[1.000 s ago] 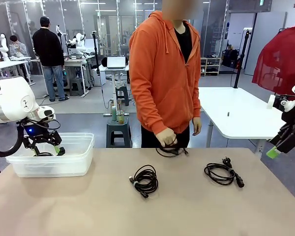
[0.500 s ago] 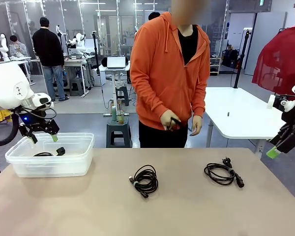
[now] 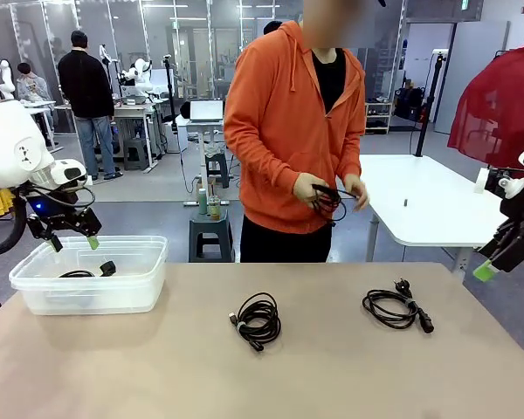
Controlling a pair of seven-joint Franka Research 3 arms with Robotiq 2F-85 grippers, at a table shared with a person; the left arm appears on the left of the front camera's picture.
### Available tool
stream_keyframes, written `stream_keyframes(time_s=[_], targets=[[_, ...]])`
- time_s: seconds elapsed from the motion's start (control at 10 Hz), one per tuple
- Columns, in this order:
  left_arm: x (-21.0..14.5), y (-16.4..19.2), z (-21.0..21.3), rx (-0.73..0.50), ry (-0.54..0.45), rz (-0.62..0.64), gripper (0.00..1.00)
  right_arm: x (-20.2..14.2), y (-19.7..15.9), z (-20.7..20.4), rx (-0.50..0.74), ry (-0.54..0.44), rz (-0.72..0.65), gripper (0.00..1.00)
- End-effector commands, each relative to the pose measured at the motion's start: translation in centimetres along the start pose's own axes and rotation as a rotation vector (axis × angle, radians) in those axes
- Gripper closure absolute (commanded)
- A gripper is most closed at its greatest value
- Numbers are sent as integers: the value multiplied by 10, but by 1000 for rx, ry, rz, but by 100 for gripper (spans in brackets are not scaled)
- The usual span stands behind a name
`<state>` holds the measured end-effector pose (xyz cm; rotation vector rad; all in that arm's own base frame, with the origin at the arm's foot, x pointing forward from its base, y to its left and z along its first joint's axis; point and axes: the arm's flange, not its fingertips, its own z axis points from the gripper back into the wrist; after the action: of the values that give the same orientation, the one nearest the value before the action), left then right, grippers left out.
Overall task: Organize and store the cables.
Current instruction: Place the Power Cable into the Organizing box.
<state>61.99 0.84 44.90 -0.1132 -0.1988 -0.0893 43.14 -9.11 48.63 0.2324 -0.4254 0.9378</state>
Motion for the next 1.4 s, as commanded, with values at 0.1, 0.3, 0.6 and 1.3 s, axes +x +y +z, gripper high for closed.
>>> stream_keyframes(time_s=[0.1, 0.3, 0.6, 1.3], targets=[[-19, -7, 14, -14, -24, -34, 0, 2, -1, 2, 9, 0, 1, 0], [-35, -11, 29, -54, -29, -89, 0, 2, -1, 2, 9, 0, 1, 0], [-78, -28, 87, -100, -154, -234, 0, 1, -5, 8, -10, -1, -39, 0], [-207, -110, 167, 126, -279, -492, 0, 12, -17, 13, -66, 92, -166, 0]])
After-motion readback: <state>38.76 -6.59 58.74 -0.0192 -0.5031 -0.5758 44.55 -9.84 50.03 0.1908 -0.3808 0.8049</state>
